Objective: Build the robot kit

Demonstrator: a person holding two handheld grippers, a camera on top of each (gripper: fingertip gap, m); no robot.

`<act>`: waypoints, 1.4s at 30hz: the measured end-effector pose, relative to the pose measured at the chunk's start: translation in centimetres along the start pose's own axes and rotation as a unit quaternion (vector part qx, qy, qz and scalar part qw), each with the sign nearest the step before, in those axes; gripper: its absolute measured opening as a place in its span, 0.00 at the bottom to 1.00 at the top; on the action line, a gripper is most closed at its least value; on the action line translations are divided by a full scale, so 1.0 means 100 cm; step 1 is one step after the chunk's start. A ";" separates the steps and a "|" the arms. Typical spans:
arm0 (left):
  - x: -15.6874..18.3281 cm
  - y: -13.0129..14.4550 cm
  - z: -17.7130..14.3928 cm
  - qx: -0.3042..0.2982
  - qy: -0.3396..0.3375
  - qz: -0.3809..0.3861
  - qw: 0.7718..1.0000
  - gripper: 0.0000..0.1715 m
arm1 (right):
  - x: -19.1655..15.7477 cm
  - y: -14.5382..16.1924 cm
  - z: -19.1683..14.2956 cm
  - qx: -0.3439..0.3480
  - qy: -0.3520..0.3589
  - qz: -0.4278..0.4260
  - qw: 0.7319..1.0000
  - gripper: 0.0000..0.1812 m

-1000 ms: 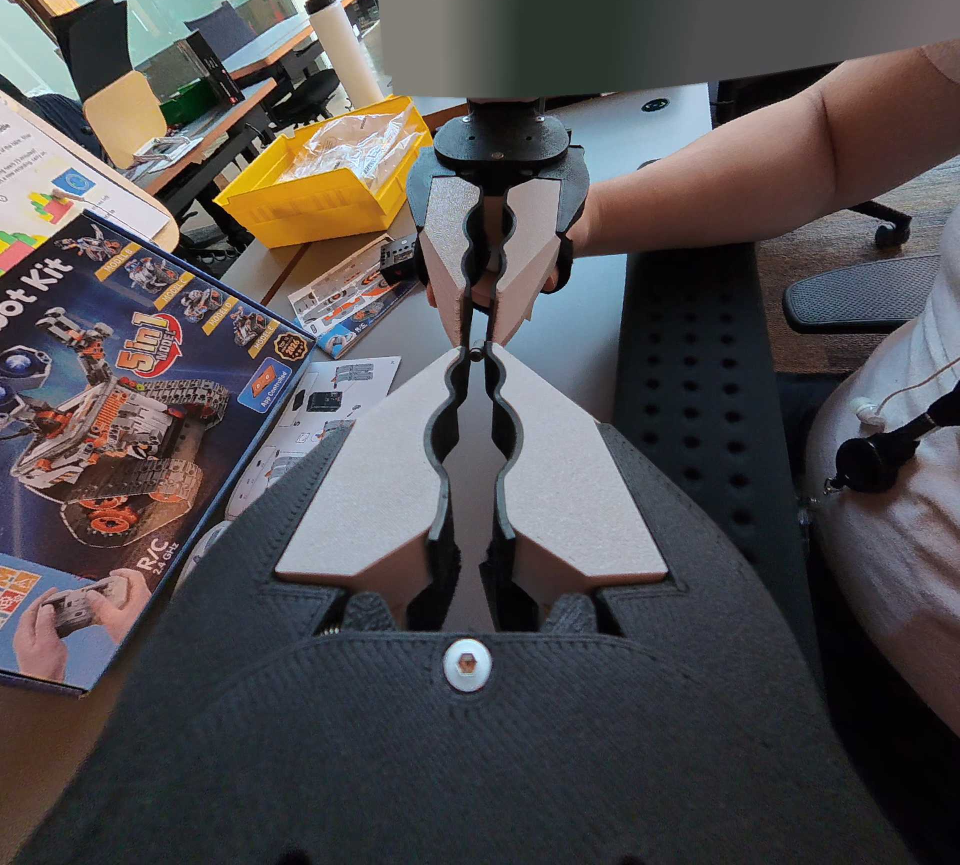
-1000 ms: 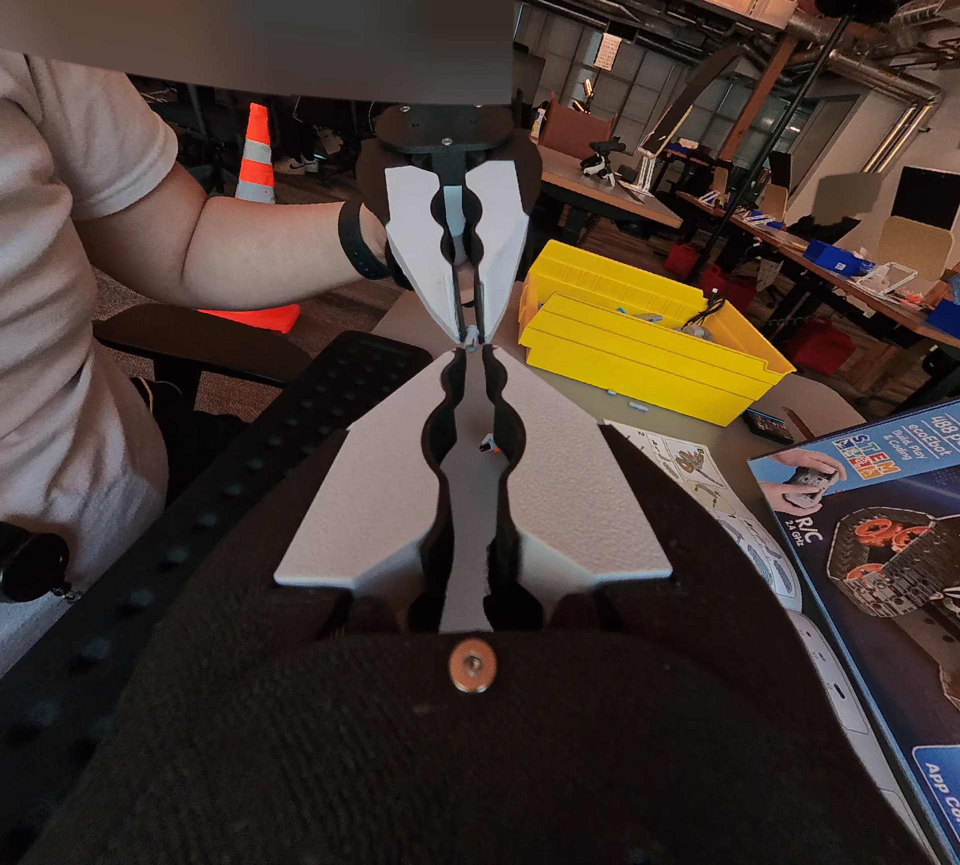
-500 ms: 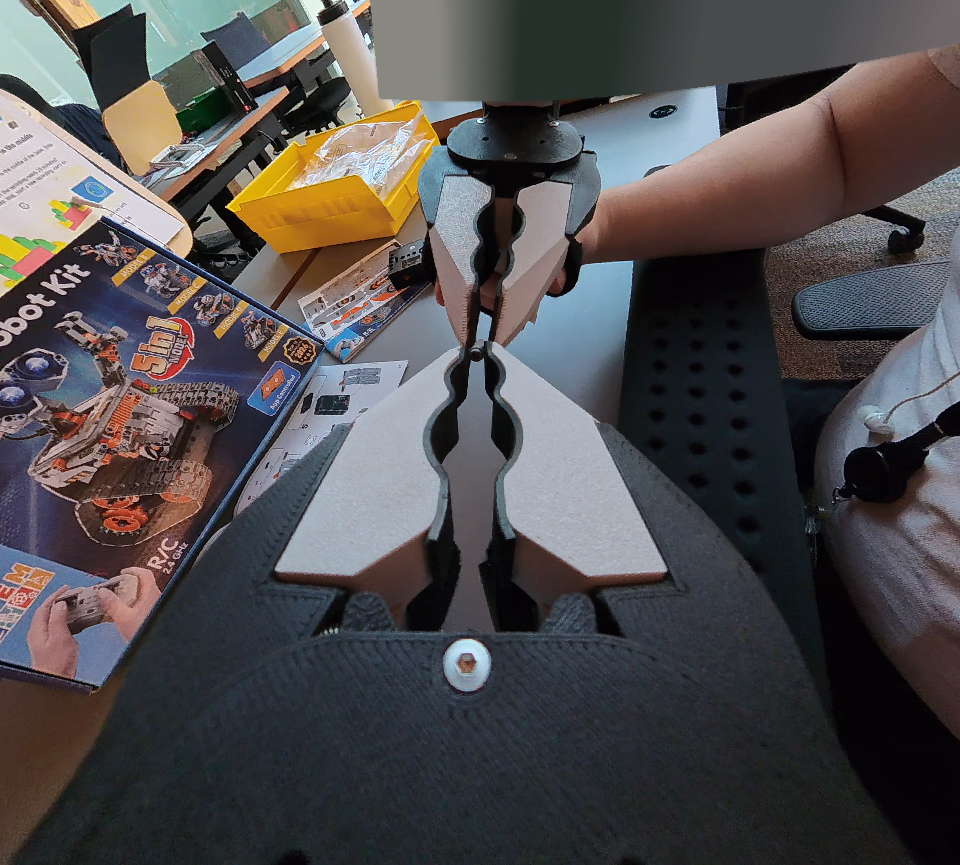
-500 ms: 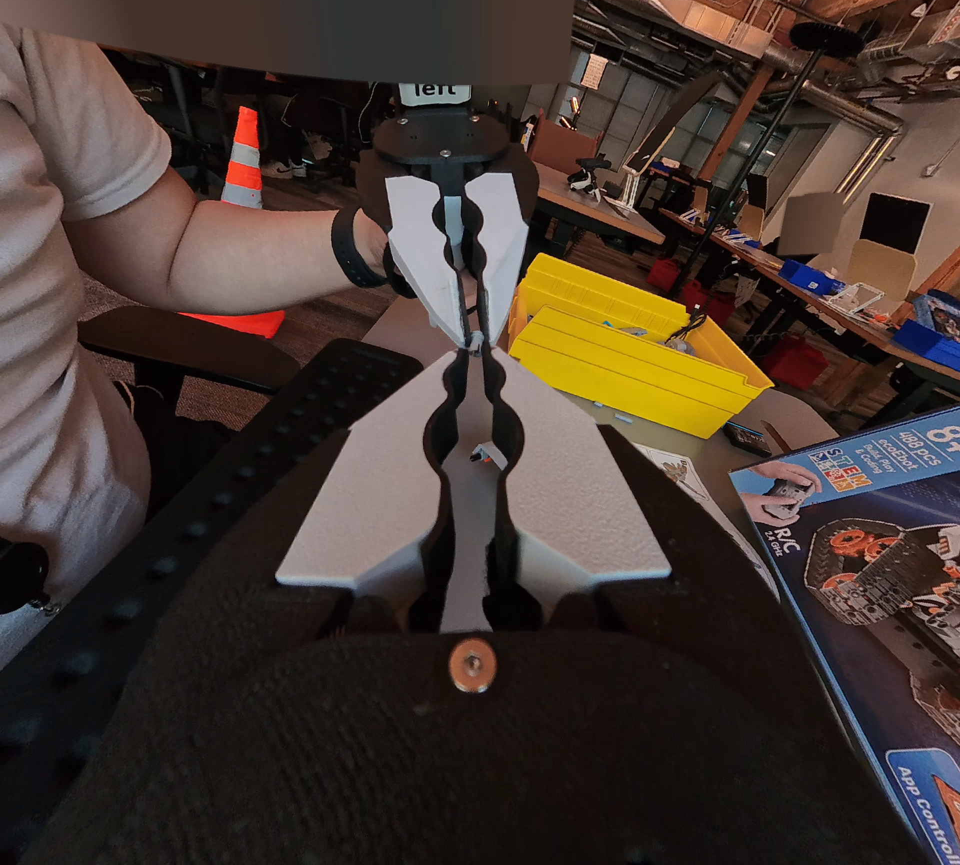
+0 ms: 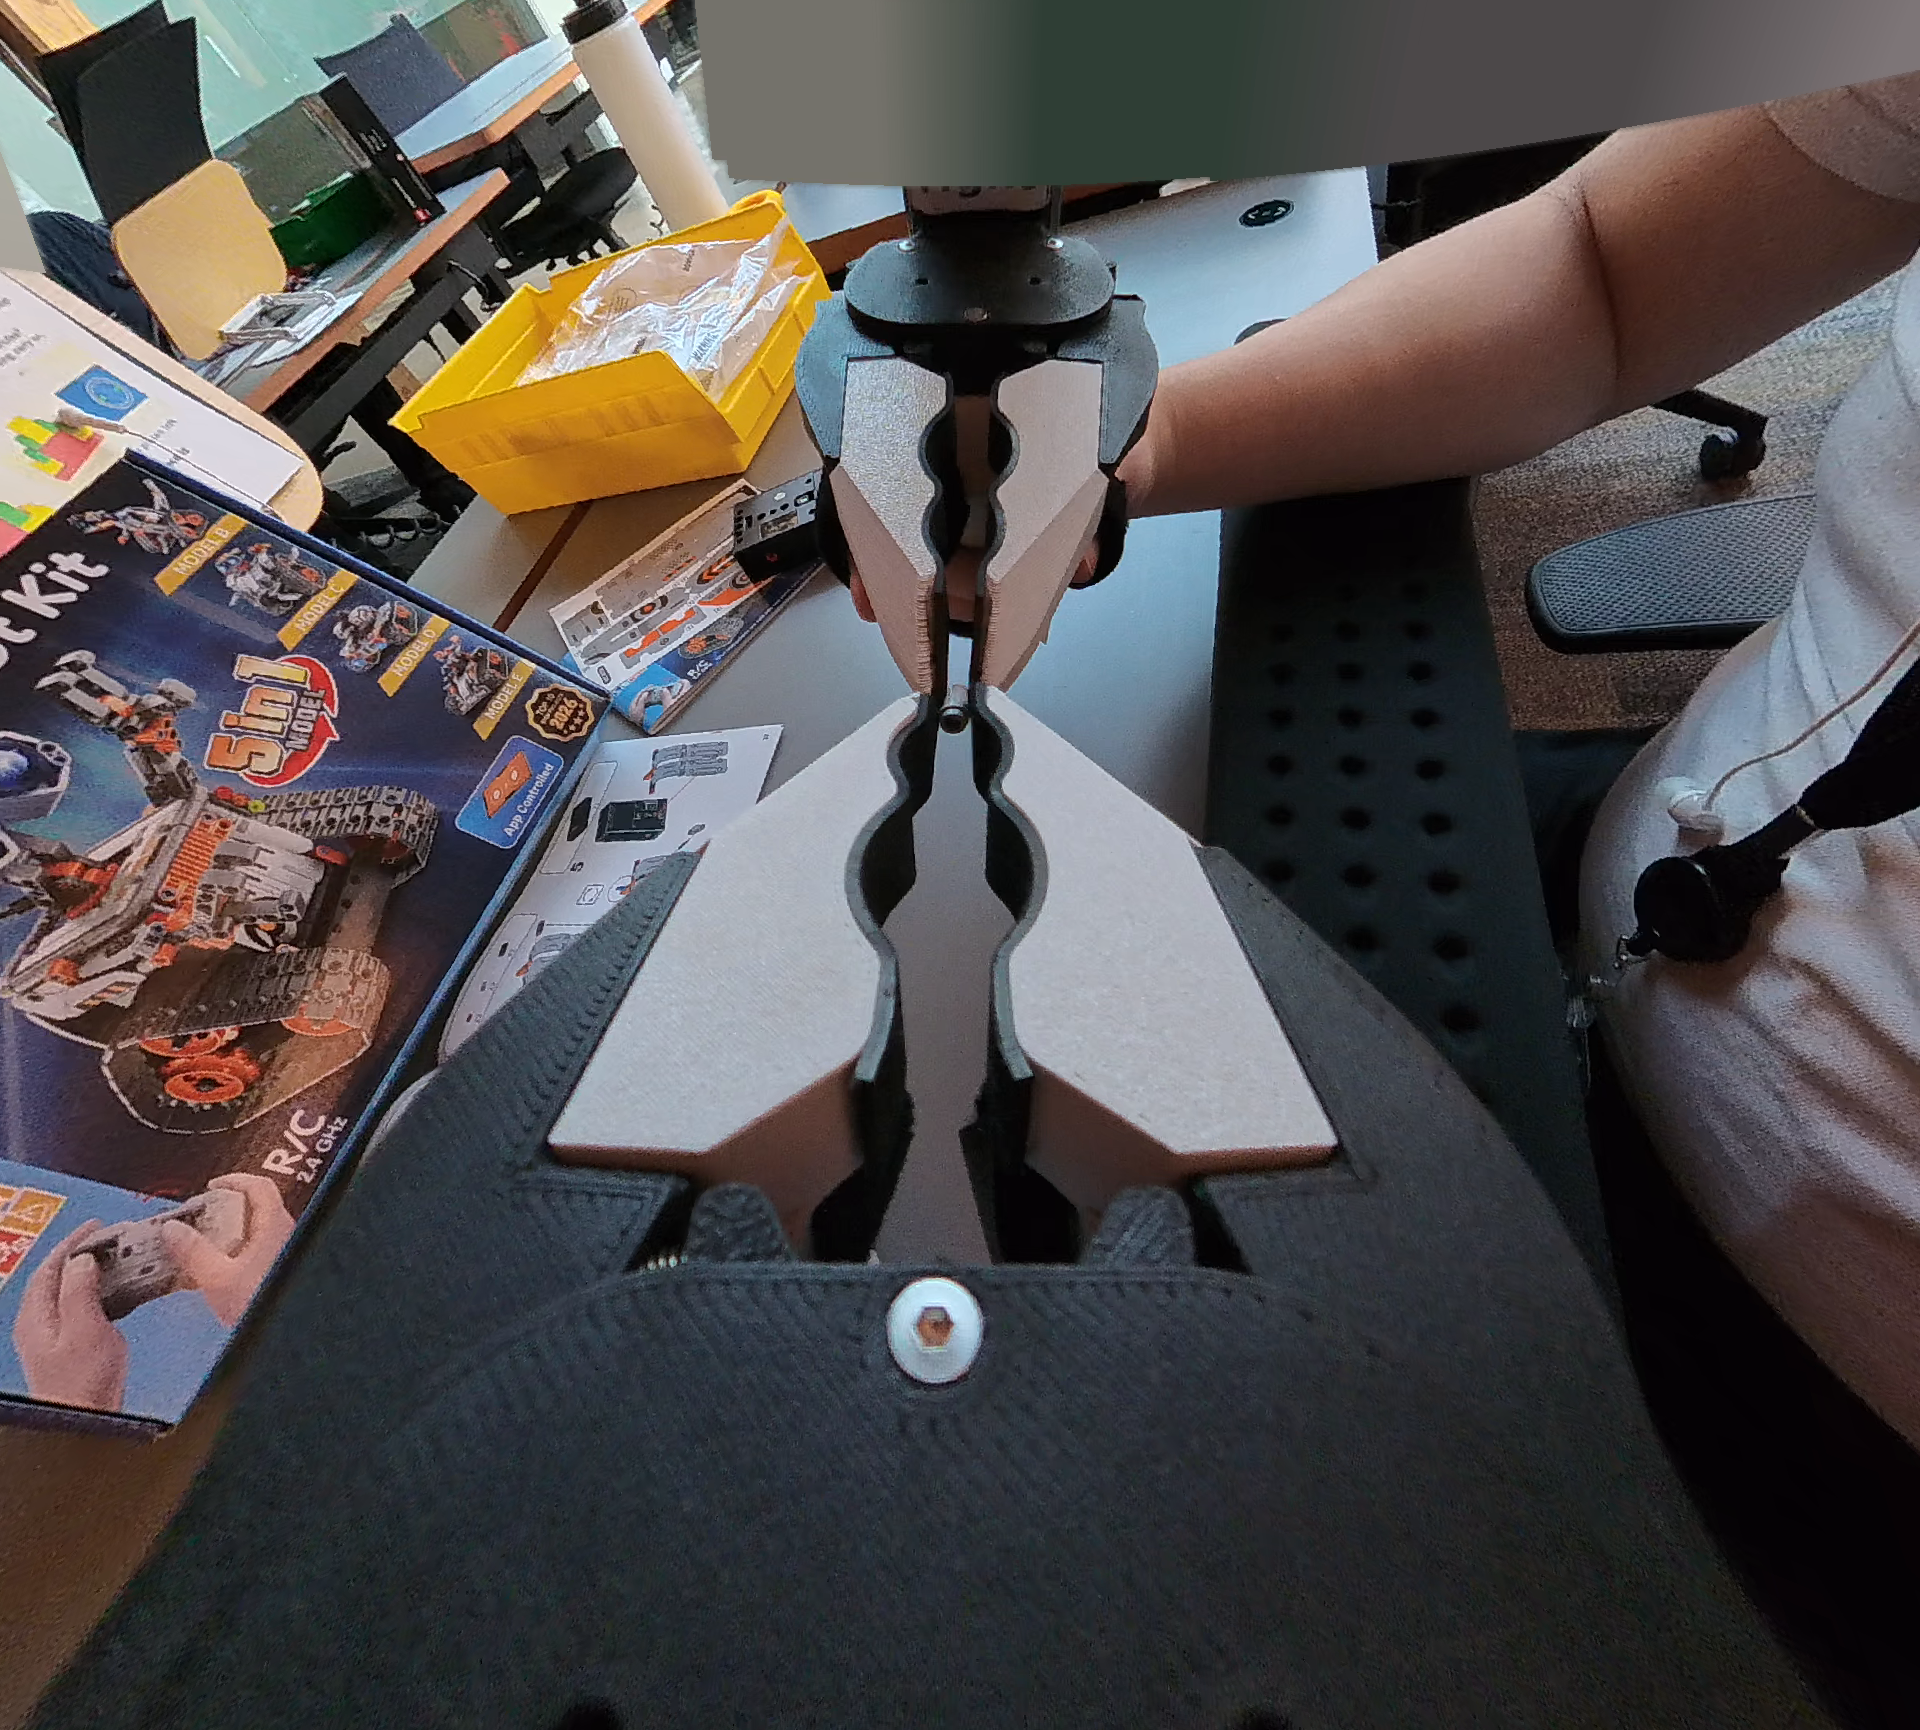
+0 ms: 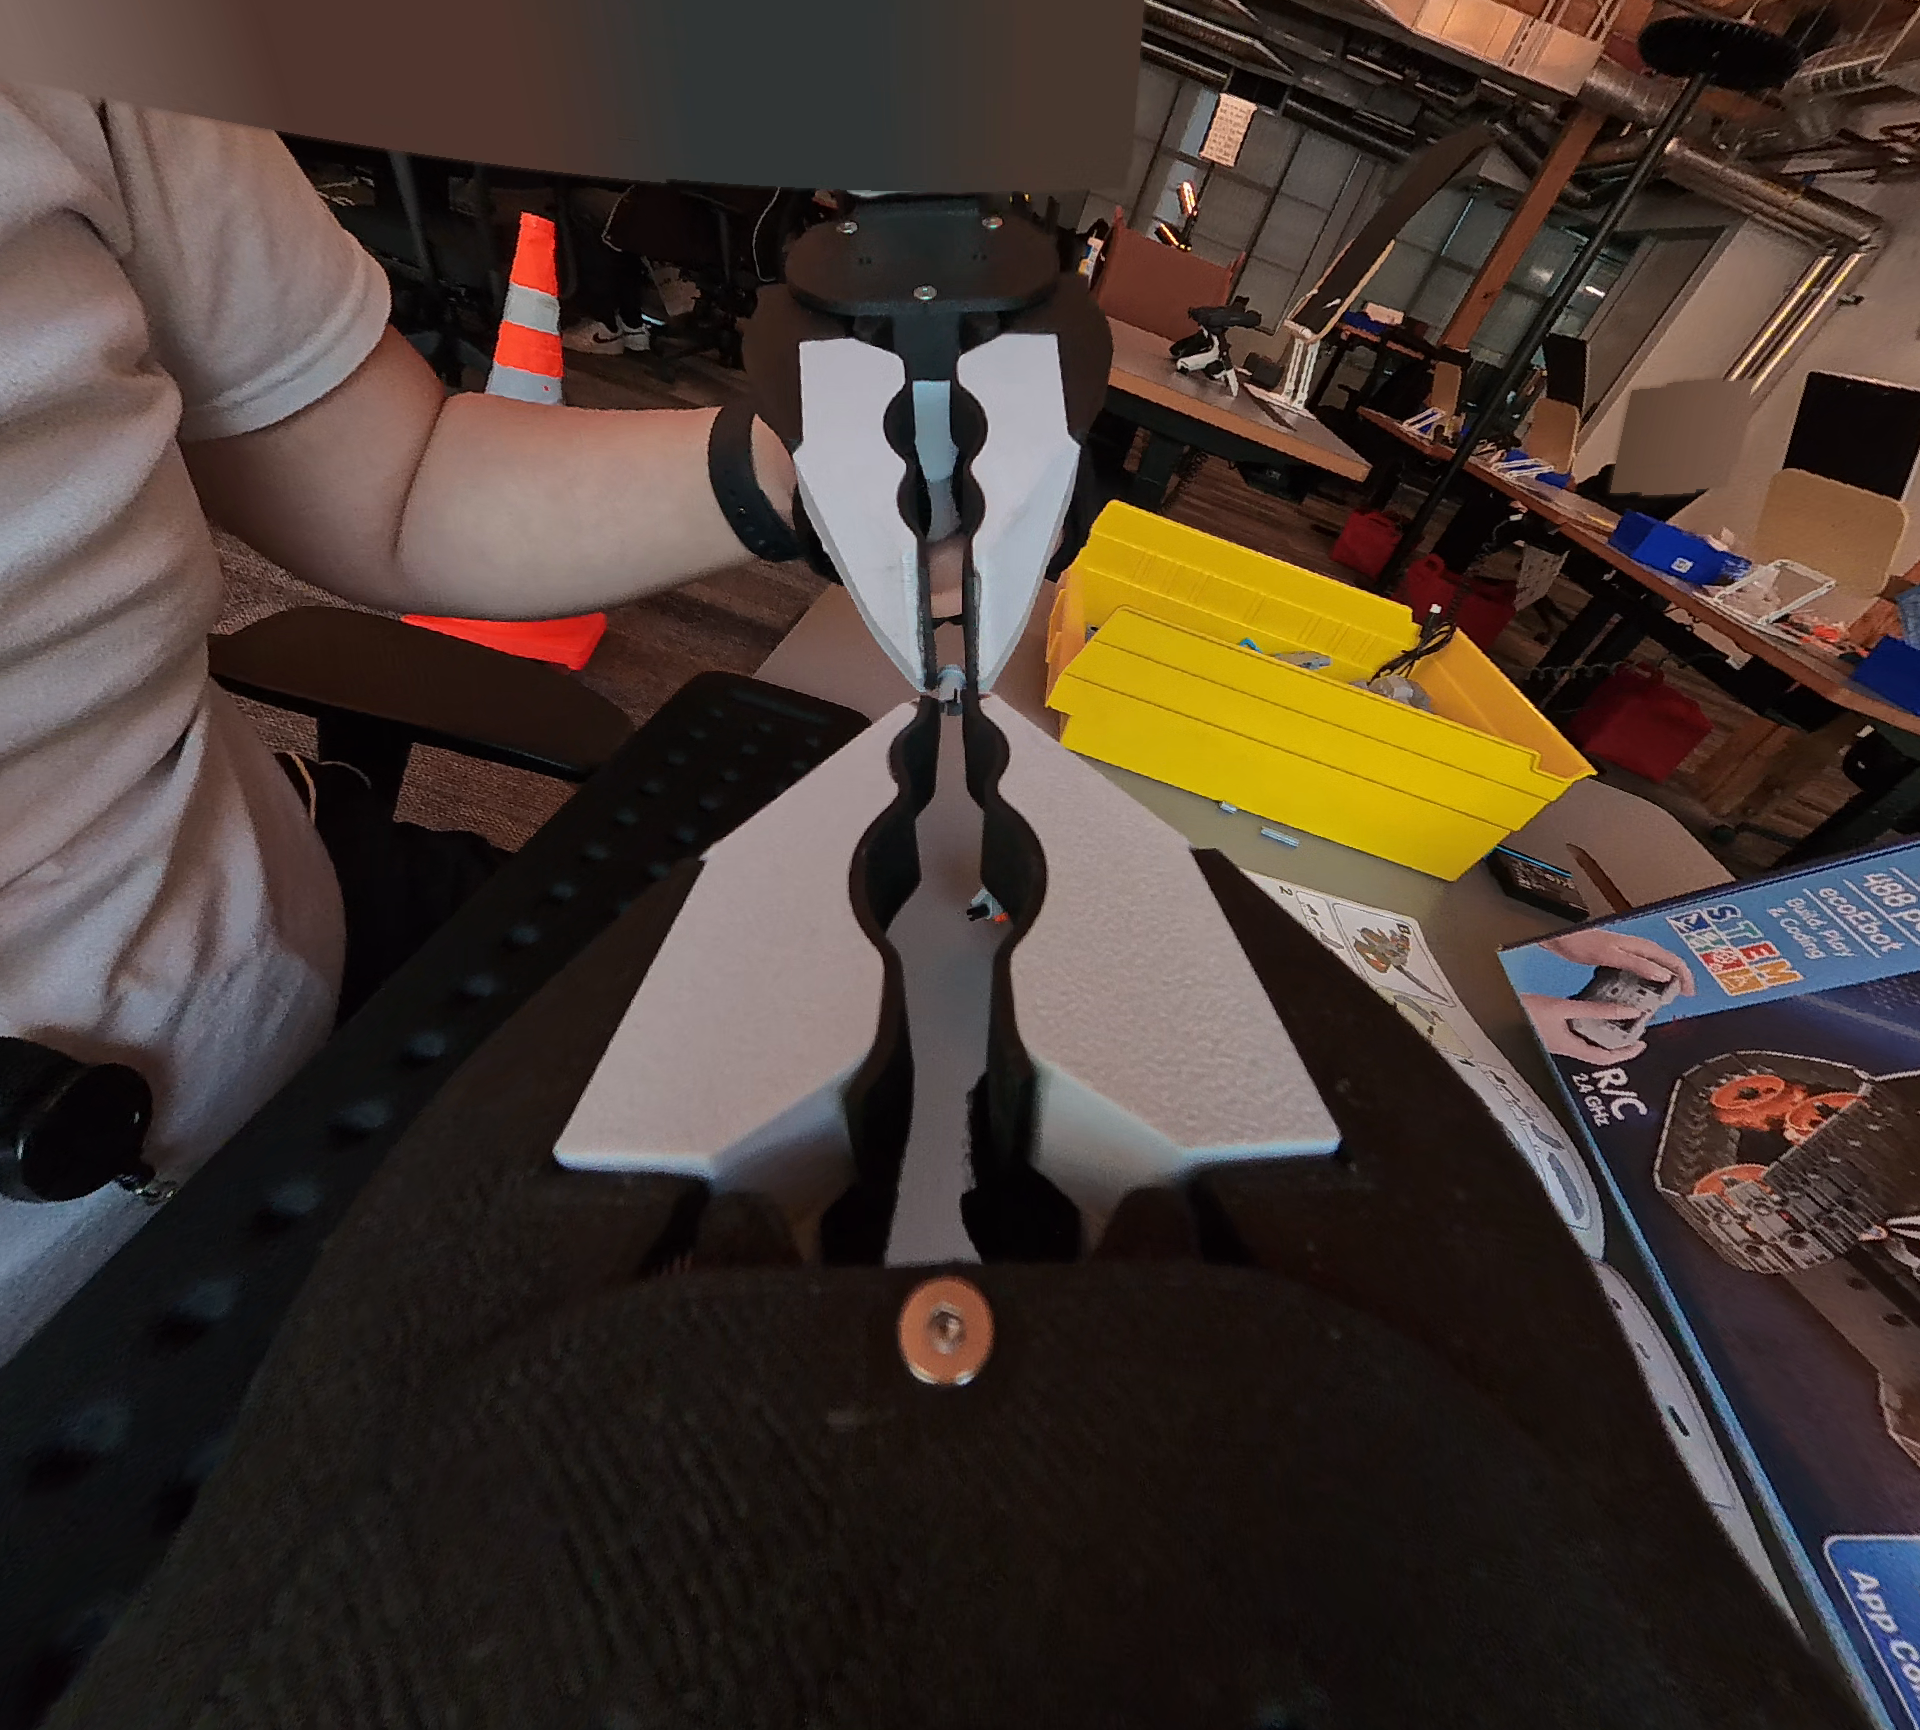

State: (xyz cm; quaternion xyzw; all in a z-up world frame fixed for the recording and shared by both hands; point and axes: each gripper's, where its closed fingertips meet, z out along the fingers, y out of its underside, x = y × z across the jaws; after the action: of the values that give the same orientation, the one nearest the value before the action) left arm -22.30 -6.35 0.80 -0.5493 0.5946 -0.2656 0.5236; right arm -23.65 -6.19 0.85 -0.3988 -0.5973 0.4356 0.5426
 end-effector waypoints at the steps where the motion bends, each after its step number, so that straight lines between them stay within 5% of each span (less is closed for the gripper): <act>1: 0.000 0.000 0.000 -0.001 0.001 0.002 1.000 0.03 | 0.000 -0.001 0.000 0.002 -0.001 0.001 1.000 0.02; 26: -0.002 0.004 0.001 -0.008 0.005 0.002 1.000 0.02 | 0.002 0.000 0.000 0.012 -0.002 0.012 1.000 0.02; 30: -0.012 0.007 -0.004 -0.013 -0.027 0.004 1.000 0.02 | 0.038 0.008 -0.029 -0.028 0.063 0.019 0.997 0.15; 32: -0.018 0.011 -0.009 -0.014 -0.044 -0.008 0.999 0.02 | 0.079 0.034 -0.059 -0.083 0.155 0.065 0.982 0.16; 35: -0.025 0.022 -0.015 -0.032 -0.072 -0.023 0.997 0.02 | 0.094 0.106 -0.088 -0.230 0.234 0.152 0.932 0.20; 39: -0.027 0.034 -0.020 -0.048 -0.098 -0.042 0.993 0.02 | 0.067 0.158 -0.079 -0.279 0.261 0.316 0.869 0.19; 42: -0.027 0.038 -0.021 -0.048 -0.106 -0.051 0.992 0.02 | 0.062 0.183 -0.078 -0.337 0.291 0.313 0.839 0.20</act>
State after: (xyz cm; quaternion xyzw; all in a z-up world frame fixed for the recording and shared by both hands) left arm -26.06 -3.40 -1.03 -0.6285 0.5191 -0.2035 0.5424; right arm -16.42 5.87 -14.51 -0.8313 -0.3649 0.2175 0.3585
